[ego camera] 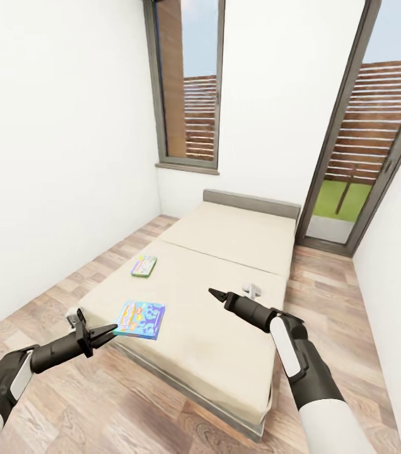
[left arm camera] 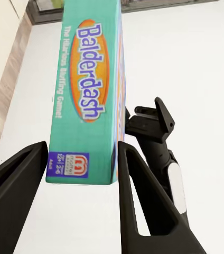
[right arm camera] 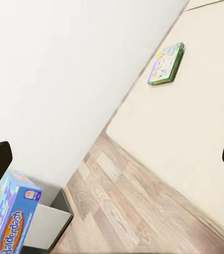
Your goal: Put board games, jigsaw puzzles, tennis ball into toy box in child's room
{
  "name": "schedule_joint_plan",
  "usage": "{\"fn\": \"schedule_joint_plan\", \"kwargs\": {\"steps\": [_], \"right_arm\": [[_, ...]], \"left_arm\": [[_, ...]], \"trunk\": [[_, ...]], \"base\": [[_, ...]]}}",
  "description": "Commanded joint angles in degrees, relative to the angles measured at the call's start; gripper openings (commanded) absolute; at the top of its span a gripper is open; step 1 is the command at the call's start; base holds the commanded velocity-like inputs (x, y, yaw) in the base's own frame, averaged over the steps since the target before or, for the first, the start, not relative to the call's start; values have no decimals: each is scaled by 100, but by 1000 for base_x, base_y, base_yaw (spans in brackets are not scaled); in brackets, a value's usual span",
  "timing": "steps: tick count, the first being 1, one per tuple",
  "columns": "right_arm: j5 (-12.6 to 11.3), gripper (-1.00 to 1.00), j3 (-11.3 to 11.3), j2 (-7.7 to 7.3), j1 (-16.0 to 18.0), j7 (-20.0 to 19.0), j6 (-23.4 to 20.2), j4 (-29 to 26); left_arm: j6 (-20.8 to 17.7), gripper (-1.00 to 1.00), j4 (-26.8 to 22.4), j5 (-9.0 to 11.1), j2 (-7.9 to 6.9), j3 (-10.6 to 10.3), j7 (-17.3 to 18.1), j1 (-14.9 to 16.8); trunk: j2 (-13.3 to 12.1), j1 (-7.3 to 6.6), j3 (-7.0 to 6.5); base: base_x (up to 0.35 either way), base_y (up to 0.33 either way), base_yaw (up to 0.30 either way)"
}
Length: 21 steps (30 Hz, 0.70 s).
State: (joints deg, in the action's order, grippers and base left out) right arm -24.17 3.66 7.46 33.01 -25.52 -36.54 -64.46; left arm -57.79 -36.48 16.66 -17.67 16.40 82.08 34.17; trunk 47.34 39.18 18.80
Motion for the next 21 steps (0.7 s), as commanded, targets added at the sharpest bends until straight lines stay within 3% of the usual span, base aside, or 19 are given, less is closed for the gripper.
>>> {"fn": "schedule_joint_plan", "kwargs": {"steps": [1, 21], "right_arm": [[-20, 100, 21, 6, 3, -14, -46, -5], [-27, 100, 21, 17, 3, 64, -46, -4]], "left_arm": [[-66, -100, 1, 17, 0, 4, 19, 4], [-66, -100, 1, 15, -21, 4, 19, 6]], "trunk": [[-36, -22, -11], [-838, -461, -370]], "base": [[0, 0, 289], [0, 0, 289]]}}
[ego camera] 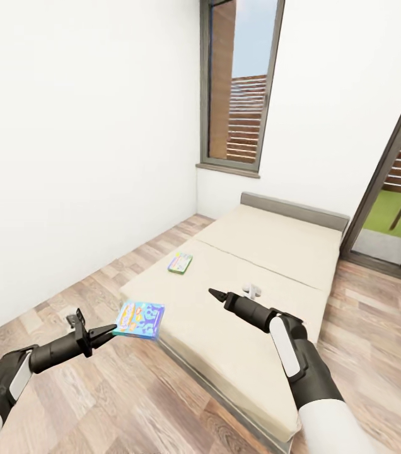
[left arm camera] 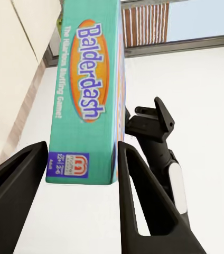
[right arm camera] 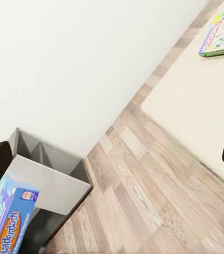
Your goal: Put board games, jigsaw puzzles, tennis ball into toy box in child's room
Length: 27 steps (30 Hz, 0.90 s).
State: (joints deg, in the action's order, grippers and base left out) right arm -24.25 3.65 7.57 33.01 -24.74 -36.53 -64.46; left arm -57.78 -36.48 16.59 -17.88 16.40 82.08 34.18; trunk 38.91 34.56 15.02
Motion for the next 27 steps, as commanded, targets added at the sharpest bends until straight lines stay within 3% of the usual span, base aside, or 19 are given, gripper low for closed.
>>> {"fn": "schedule_joint_plan", "kwargs": {"steps": [1, 27], "right_arm": [[-18, 100, 22, 16, 4, -14, -47, -5], [-14, 100, 22, 39, 4, 22, -47, 30]], "left_arm": [[-66, -100, 1, 21, -2, 3, 19, 6], [-65, -100, 1, 19, 2, 3, 16, 4]], "trunk": [[-34, -21, -10], [-1077, -592, -477]], "base": [[0, 0, 290], [0, 0, 290]]}}
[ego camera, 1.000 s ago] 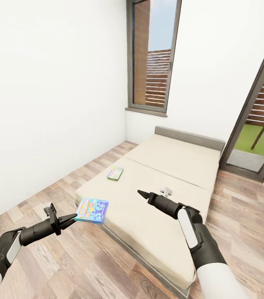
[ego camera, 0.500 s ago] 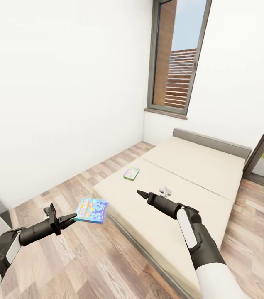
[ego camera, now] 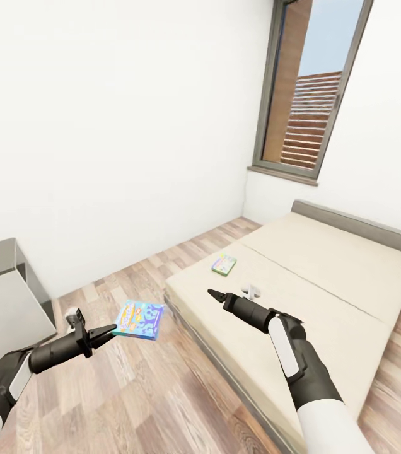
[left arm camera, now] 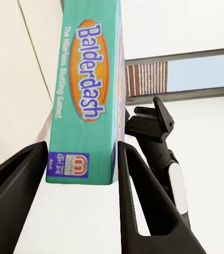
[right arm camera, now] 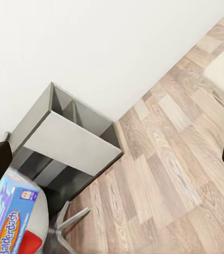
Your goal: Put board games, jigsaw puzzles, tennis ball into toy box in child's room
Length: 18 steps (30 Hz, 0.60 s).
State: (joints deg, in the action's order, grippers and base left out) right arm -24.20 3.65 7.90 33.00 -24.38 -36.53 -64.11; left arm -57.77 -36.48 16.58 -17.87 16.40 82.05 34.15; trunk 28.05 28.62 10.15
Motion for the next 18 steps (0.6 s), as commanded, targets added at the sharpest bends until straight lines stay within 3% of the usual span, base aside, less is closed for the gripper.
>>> {"fn": "schedule_joint_plan", "kwargs": {"steps": [1, 13, 18], "right_arm": [[-19, 100, 22, 8, 4, -14, -47, -5], [-16, 100, 22, 9, 4, -14, -47, 1], [-15, 100, 22, 10, 4, -14, -44, 29]], "left_arm": [[-64, -100, 1, 21, -1, 3, 17, 5], [-59, -100, 1, 21, -5, 3, 13, 8], [-59, -100, 1, 21, -5, 3, 13, 7]], "trunk": [[-31, -20, -8], [-513, -283, -223], [-513, -283, -223]], "base": [[0, 0, 290], [0, 0, 290], [0, 0, 290]]}}
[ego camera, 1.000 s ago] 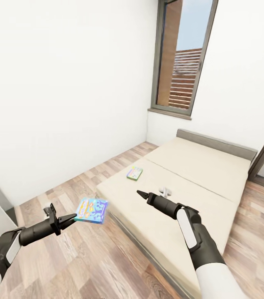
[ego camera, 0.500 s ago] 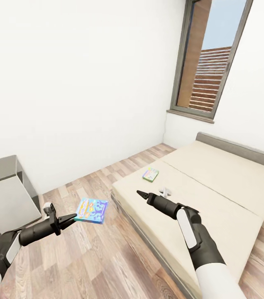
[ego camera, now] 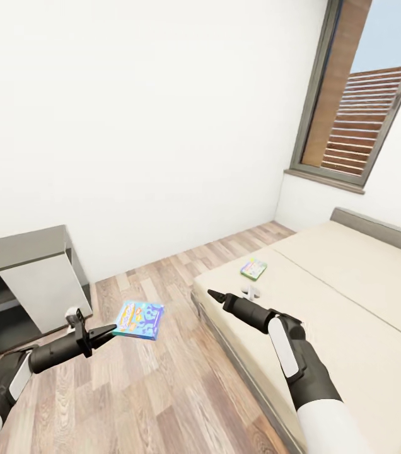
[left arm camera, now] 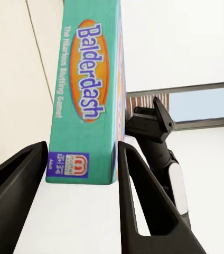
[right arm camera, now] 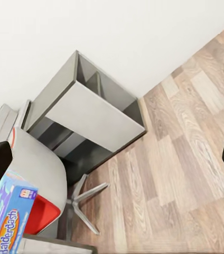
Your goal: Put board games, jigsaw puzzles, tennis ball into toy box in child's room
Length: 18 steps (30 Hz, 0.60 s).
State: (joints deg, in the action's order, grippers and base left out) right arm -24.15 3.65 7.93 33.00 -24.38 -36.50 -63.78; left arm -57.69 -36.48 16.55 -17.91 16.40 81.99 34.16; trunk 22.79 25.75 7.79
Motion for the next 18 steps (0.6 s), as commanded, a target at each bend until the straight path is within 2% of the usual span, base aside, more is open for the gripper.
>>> {"fn": "schedule_joint_plan", "kwargs": {"steps": [1, 15, 18], "right_arm": [[-19, 100, 22, 6, 5, -14, -48, -2], [-19, 100, 19, 6, 5, -14, -48, 6], [-16, 100, -63, 6, 5, -12, -44, 9]], "left_arm": [[-67, -100, 1, 24, 1, 3, 19, 6], [-67, -100, 1, 24, -1, 3, 19, 8], [-64, -100, 1, 24, 2, 3, 19, 8]], "trunk": [[13, 3, 12], [13, 3, 12], [13, 3, 12]], "base": [[0, 0, 290], [0, 0, 290], [0, 0, 290]]}}
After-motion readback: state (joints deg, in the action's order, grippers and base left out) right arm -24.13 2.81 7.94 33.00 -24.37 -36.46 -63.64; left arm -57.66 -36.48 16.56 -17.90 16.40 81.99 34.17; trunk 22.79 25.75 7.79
